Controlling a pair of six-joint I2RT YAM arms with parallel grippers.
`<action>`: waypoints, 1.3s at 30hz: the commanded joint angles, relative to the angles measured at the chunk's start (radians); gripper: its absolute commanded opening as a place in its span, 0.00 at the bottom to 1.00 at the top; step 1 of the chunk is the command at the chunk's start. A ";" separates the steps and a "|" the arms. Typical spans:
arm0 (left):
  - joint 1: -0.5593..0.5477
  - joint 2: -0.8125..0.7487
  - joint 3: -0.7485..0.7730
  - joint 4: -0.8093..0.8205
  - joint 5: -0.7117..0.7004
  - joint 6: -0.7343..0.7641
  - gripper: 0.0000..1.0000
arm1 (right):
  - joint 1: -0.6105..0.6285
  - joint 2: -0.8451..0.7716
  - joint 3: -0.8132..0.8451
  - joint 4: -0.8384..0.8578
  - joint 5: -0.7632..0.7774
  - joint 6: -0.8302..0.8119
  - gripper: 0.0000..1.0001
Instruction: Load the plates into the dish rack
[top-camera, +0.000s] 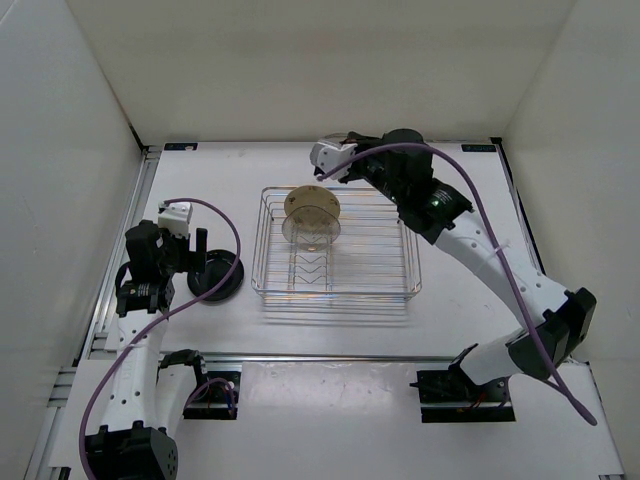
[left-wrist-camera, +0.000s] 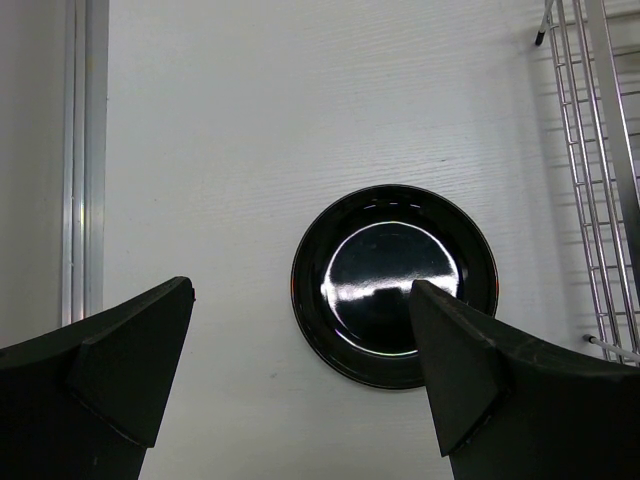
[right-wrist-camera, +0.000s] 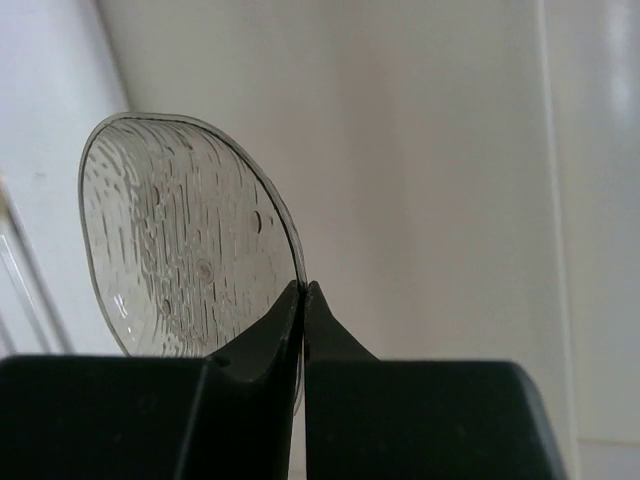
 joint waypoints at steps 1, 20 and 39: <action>0.004 -0.017 0.029 0.003 0.024 -0.001 1.00 | 0.008 0.015 0.087 -0.067 -0.090 0.157 0.00; 0.004 -0.017 0.029 0.003 0.024 -0.001 1.00 | 0.057 0.222 0.127 -0.142 -0.230 0.404 0.00; 0.004 -0.026 0.020 0.003 0.024 -0.001 1.00 | 0.116 0.223 0.034 -0.070 -0.017 0.469 0.00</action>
